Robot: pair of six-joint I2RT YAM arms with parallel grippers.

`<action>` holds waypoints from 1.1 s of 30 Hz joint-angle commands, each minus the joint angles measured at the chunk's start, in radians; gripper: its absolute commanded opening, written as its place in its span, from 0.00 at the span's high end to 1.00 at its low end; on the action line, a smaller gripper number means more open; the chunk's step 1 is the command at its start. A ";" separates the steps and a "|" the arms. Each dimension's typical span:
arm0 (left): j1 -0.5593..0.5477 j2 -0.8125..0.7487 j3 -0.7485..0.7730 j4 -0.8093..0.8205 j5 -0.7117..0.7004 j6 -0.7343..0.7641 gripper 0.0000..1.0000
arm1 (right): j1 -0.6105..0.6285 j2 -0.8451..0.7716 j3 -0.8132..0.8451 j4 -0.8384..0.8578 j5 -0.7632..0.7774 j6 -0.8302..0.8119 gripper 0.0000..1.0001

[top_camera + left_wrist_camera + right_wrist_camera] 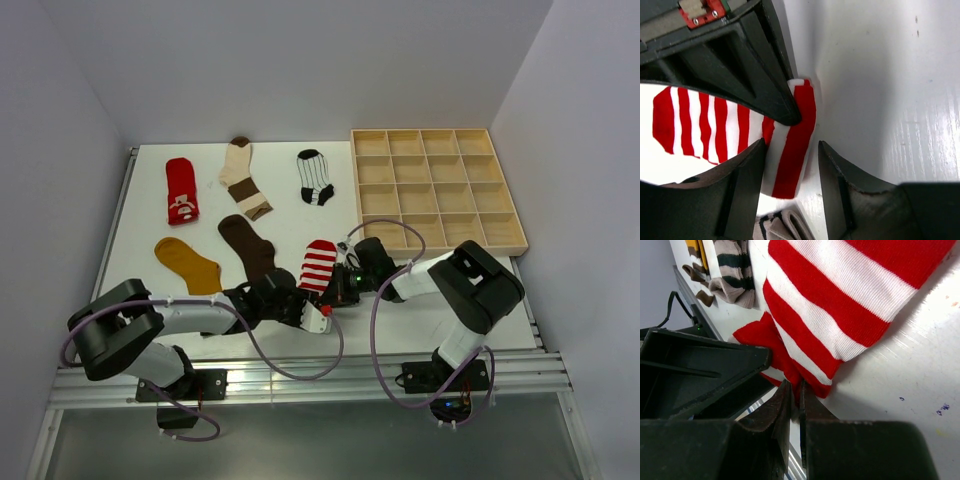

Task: Roll the socks
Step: Roll the sock at the center of the board.

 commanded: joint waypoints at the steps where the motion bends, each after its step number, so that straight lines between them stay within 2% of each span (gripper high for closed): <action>1: -0.006 0.026 0.069 -0.092 0.054 0.019 0.51 | -0.005 0.046 -0.073 -0.222 0.147 -0.074 1.00; 6: -0.005 0.060 0.110 -0.147 0.066 0.028 0.53 | -0.005 0.039 -0.076 -0.217 0.144 -0.073 1.00; 9: -0.005 0.089 0.153 -0.202 0.077 0.013 0.60 | -0.007 0.037 -0.078 -0.214 0.141 -0.077 1.00; 15: 0.001 0.145 0.237 -0.297 0.088 -0.042 0.80 | -0.007 0.019 -0.087 -0.211 0.144 -0.077 1.00; 20: 0.023 0.168 0.311 -0.367 0.132 -0.133 0.90 | -0.007 -0.016 -0.096 -0.208 0.164 -0.079 1.00; 23: 0.035 0.168 0.342 -0.396 0.189 -0.226 0.95 | -0.007 -0.038 -0.105 -0.208 0.180 -0.077 0.93; 24: 0.038 0.165 0.345 -0.394 0.215 -0.278 0.97 | -0.007 -0.043 -0.108 -0.205 0.189 -0.073 0.88; 33: 0.052 0.103 0.294 -0.353 0.289 -0.490 1.00 | 0.010 -0.122 -0.107 -0.236 0.305 -0.073 0.67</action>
